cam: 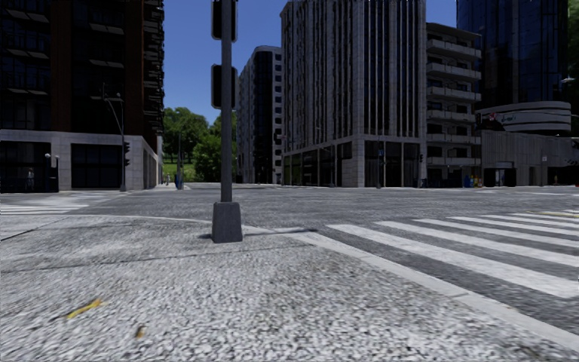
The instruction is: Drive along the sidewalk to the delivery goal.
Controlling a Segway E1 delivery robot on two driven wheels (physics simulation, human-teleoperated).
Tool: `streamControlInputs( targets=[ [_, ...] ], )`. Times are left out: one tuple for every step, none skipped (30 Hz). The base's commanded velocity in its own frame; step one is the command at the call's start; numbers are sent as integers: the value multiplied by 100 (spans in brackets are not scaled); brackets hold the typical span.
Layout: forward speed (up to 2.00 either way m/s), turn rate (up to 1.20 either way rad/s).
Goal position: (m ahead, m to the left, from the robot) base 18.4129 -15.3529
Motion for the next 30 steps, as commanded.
streamControlInputs(
  targets=[
    [200,-53],
    [200,-53],
    [200,-53],
    [200,-53],
    [200,-53],
    [200,-53],
    [200,-53],
    [200,-53],
    [200,-53],
    [200,-53],
    [200,-53],
    [200,-53],
    [200,-53],
    [200,-53],
    [200,-53],
    [200,-53],
    [194,-53],
    [189,-53],
    [184,-54],
    [184,-54],
    [181,-56],
    [174,-56],
    [171,-57],
    [170,-57],
    [170,-57],
    [170,-57],
    [170,-63],
    [170,-65],
    [170,-66],
    [170,-66]
  ],
)
